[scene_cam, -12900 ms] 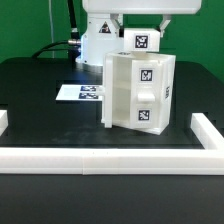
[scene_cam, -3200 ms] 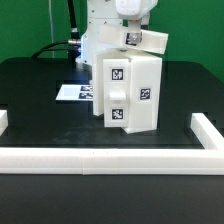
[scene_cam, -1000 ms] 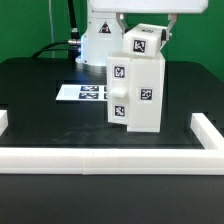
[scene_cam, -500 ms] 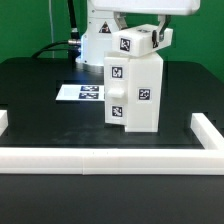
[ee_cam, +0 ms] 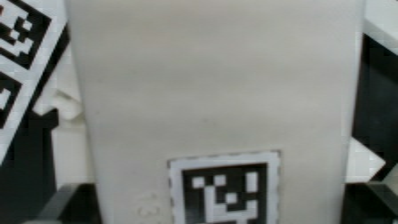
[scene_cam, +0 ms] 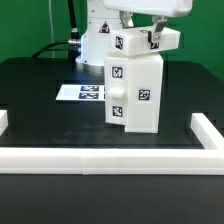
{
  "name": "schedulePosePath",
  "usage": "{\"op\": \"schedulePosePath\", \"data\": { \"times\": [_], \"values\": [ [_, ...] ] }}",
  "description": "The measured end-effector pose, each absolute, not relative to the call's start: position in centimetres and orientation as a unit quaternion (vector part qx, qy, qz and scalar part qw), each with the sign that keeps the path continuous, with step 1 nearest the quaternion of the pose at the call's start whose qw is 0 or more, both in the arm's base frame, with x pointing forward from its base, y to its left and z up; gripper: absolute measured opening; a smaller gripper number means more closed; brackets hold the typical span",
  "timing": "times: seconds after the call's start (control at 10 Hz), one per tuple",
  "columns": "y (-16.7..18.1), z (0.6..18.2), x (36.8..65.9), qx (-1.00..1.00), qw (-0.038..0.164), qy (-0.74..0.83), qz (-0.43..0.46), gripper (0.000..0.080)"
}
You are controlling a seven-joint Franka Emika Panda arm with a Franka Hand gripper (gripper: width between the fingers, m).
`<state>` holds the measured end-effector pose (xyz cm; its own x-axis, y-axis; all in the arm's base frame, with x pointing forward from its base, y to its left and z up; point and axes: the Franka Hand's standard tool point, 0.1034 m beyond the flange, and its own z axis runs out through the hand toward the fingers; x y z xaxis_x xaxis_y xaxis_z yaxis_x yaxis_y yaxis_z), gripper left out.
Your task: Assemble cabinet
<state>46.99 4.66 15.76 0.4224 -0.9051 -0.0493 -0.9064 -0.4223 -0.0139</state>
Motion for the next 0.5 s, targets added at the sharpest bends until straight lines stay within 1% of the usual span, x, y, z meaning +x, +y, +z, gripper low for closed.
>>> {"op": "schedulePosePath", "data": {
  "times": [0.5],
  "values": [
    [5.23,15.79,47.20,-0.706,0.021,0.708,0.013,0.0569]
  ]
}}
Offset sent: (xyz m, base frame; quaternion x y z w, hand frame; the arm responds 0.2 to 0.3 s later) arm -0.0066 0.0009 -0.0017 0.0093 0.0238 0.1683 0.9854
